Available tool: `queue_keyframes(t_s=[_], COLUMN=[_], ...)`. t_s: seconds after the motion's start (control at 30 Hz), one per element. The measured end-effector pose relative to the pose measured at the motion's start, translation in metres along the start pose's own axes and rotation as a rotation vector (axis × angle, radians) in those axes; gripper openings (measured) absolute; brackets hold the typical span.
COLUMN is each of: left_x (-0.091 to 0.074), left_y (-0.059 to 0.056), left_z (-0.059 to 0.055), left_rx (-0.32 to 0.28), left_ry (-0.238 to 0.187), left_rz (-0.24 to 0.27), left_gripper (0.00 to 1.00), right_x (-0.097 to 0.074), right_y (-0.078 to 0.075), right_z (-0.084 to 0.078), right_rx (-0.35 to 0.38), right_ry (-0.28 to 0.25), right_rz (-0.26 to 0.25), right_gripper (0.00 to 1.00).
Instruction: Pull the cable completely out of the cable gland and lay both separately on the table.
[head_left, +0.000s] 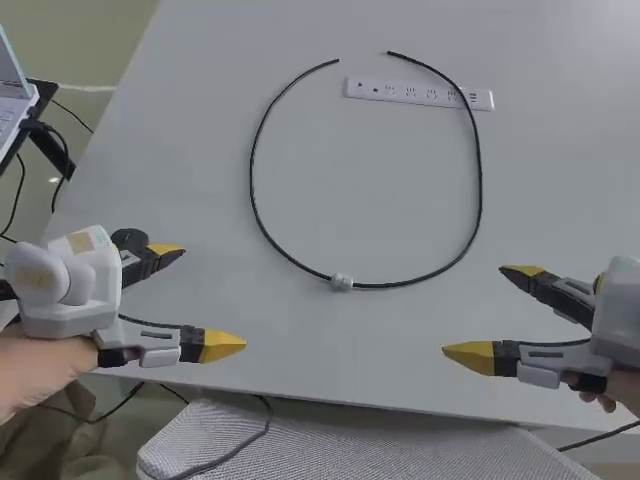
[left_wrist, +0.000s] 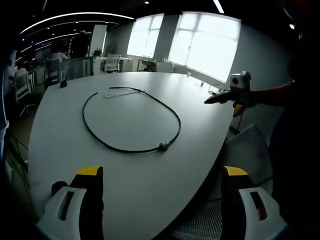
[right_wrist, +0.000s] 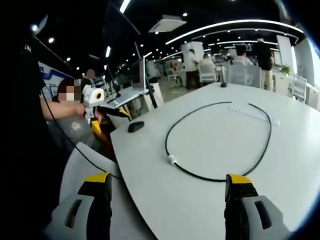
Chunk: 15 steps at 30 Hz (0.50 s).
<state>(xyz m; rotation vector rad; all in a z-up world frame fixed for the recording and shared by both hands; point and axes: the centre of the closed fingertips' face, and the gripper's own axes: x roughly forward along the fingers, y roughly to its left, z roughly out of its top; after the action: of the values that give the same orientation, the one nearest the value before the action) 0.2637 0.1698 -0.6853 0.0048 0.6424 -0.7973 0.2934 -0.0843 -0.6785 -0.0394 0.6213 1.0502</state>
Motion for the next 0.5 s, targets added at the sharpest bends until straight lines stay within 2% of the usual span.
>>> queue_keyframes(t_s=[0.13, 0.2, 0.33, 0.4, 0.5], left_x=[0.0, 0.0, -0.001, -0.002, -0.001], left_y=[-0.003, -0.002, -0.002, -0.003, -0.004], left_z=[0.004, 0.001, -0.001, -0.001, -0.003], left_rx=[0.007, -0.003, -0.013, -0.014, -0.025], left_ry=[-0.02, -0.007, -0.014, -0.016, -0.016], left_rz=[-0.023, -0.02, -0.022, -0.023, -0.029], left_gripper=[0.98, 0.98, 0.98, 0.98, 0.98], right_x=[0.014, 0.02, 0.032, 0.038, 0.049], right_y=[0.001, 0.002, 0.003, 0.001, -0.002], right_z=[0.007, 0.01, 0.01, 0.01, 0.009], right_rx=[-0.028, -0.042, -0.084, -0.107, -0.104], right_ry=[0.025, 0.035, 0.075, 0.1, 0.127], right_rz=[0.012, 0.019, 0.038, 0.033, 0.045], right_gripper=[0.93, 0.93, 0.9, 0.85, 0.83])
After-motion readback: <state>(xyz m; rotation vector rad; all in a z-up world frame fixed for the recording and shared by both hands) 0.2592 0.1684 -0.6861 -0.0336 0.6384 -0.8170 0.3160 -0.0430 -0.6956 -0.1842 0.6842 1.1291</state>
